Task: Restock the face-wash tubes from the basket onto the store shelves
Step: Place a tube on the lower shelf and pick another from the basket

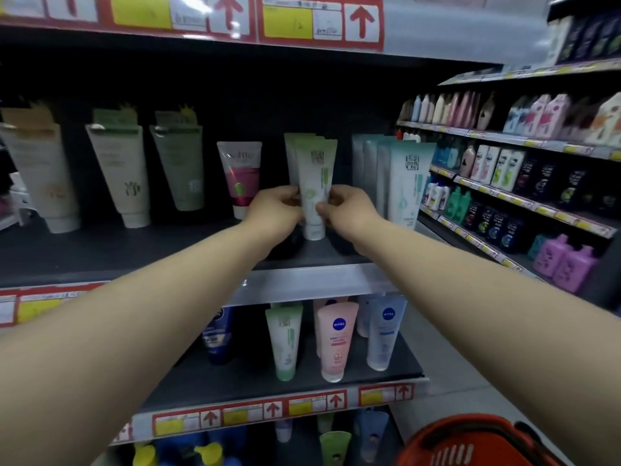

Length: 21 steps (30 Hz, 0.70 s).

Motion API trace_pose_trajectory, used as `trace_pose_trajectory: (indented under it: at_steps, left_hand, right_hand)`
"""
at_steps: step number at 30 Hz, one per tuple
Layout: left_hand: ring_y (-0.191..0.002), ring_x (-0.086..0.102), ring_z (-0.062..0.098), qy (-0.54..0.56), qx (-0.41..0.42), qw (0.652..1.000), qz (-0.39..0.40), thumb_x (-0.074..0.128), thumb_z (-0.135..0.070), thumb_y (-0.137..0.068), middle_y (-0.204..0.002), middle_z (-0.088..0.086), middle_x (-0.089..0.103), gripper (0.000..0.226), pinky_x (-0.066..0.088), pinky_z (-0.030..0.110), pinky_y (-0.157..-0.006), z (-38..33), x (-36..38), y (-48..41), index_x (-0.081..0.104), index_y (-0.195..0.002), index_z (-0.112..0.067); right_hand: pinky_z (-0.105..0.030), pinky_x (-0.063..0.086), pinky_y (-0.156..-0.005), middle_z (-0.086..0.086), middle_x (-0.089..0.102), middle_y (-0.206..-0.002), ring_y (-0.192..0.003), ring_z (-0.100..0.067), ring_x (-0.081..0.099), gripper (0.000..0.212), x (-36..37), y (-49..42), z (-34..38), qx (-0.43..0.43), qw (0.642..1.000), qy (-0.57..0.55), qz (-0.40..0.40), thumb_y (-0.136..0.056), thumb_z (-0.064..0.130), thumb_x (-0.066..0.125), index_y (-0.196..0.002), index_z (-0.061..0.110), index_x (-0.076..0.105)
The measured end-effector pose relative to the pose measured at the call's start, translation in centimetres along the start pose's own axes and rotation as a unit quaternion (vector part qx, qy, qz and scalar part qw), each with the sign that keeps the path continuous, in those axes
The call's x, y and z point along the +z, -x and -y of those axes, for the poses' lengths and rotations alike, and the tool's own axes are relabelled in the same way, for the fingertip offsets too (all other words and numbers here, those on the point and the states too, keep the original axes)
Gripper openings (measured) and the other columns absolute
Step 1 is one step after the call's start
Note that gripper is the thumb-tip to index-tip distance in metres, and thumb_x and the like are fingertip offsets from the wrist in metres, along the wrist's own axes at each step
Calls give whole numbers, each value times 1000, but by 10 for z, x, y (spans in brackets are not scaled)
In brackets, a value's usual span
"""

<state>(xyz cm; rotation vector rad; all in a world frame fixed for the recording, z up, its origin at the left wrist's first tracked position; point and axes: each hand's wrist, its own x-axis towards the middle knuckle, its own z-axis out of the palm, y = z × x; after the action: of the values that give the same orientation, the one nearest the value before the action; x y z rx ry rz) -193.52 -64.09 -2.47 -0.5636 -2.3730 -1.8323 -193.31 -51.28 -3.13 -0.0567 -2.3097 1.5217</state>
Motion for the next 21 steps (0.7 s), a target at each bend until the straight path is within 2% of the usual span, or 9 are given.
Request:
trace_pose_trajectory:
  at_steps: [4, 8, 12, 14, 15, 17, 21]
  left_hand:
    - [-78, 57, 1, -10, 2, 1000, 3, 60, 2, -86, -102, -1, 63, 43, 45, 1, -55, -1, 1, 0, 59, -126, -13]
    - [-94, 58, 9, -38, -1, 999, 20, 57, 1, -89, -102, -4, 60, 45, 44, 5, -61, -1, -1, 7, 54, -131, -13]
    - [-94, 51, 12, -121, -1, 993, 11, 56, -6, -91, -81, -9, 56, 39, 36, 8, -67, -8, -9, 22, 54, -130, -5]
    - [-98, 52, 13, -178, 13, 984, 8, 54, -9, -91, -96, -1, 63, 41, 40, 16, -71, -17, -16, 33, 52, -133, -8]
    - [-103, 53, 15, -216, 22, 976, 15, 52, -10, -91, -111, 3, 64, 43, 42, 20, -78, -22, -19, 40, 51, -135, -11]
    - [-117, 53, 21, -314, 49, 947, 35, 51, -14, -91, -131, 4, 57, 47, 41, 25, -91, -31, -24, 55, 47, -138, -17]
    - [-122, 51, 29, -452, 94, 885, 53, 48, -23, -89, -138, 7, 51, 51, 46, 39, -99, -40, -20, 86, 43, -139, -18]
  right_hand:
    - [-37, 50, -95, -10, 66, -114, -104, -23, 62, 26, 3, -3, -5, -5, 1000, 3, -13, -91, 7, 58, -117, 7, 62]
    - [-26, 47, -86, -9, 65, -115, -101, -17, 60, 27, 3, -3, -7, -13, 999, 26, -18, -91, 9, 58, -118, 6, 61]
    - [-33, 47, -98, -10, 62, -122, -113, -23, 58, 43, -8, 5, -1, -12, 991, 130, -7, -88, 18, 63, -128, 6, 53]
    - [-27, 43, -94, -11, 58, -128, -118, -26, 55, 51, -18, 19, 7, -46, 975, 216, -7, -89, 22, 61, -136, 7, 45]
    - [-27, 42, -91, -12, 56, -131, -119, -26, 53, 53, -23, 29, 12, -72, 963, 261, -3, -90, 22, 58, -138, 8, 42]
    - [-30, 42, -93, -14, 53, -134, -121, -28, 51, 53, -33, 50, 20, -125, 933, 337, 19, -90, 22, 54, -140, 10, 40]
    - [-39, 40, -103, -15, 48, -138, -126, -29, 46, 58, -50, 95, 24, -188, 880, 430, 66, -89, 27, 52, -143, 12, 35]
